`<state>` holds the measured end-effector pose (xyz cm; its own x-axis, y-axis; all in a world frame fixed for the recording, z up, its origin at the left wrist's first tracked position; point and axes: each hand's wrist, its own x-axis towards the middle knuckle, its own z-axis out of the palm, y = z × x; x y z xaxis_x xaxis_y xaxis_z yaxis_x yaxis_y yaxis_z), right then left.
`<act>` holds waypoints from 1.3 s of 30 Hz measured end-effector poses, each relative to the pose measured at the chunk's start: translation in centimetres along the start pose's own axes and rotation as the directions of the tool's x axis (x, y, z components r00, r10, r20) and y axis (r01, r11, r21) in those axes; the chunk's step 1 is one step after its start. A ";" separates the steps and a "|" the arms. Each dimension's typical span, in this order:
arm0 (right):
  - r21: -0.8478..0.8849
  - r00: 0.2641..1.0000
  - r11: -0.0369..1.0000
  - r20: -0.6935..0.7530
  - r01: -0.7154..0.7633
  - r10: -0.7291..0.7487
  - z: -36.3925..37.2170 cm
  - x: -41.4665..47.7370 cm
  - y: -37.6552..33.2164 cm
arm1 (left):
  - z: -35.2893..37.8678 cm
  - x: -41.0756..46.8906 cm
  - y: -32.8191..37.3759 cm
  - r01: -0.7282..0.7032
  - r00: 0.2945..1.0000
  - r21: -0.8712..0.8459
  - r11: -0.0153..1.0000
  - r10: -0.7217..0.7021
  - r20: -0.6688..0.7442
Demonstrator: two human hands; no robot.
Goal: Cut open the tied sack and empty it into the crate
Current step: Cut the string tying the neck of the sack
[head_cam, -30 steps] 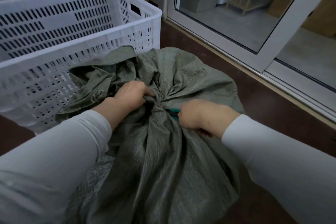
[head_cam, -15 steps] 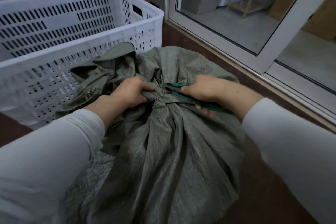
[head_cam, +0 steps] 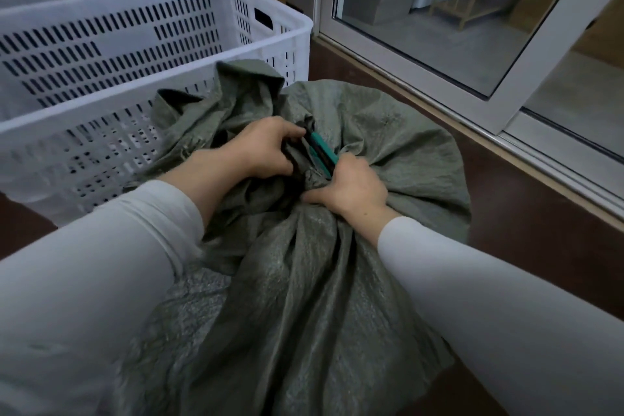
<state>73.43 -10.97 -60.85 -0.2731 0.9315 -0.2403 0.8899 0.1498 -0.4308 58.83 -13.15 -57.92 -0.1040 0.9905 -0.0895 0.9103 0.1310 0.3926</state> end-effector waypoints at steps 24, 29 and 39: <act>0.419 0.975 0.907 -0.213 0.029 0.067 -1.2 3.7 0.3 | -0.5 0.7 -0.1 -0.043 0.984 -0.189 0.981 0.009 -0.177; 0.609 0.965 0.789 -0.152 -0.079 0.213 -1.8 4.9 1.2 | 0.9 0.5 -1.2 -0.186 0.975 0.361 0.914 0.216 -0.046; 0.262 0.998 0.965 -0.050 -0.020 0.035 -1.7 4.0 0.5 | 1.1 2.5 -2.3 -0.315 0.929 0.176 0.933 0.341 -0.143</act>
<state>73.36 -6.60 -60.57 -0.2231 0.9517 -0.2110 0.7688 0.0387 -0.6383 56.96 -11.03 -60.08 0.1566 0.9708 0.1815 0.9523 -0.1971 0.2329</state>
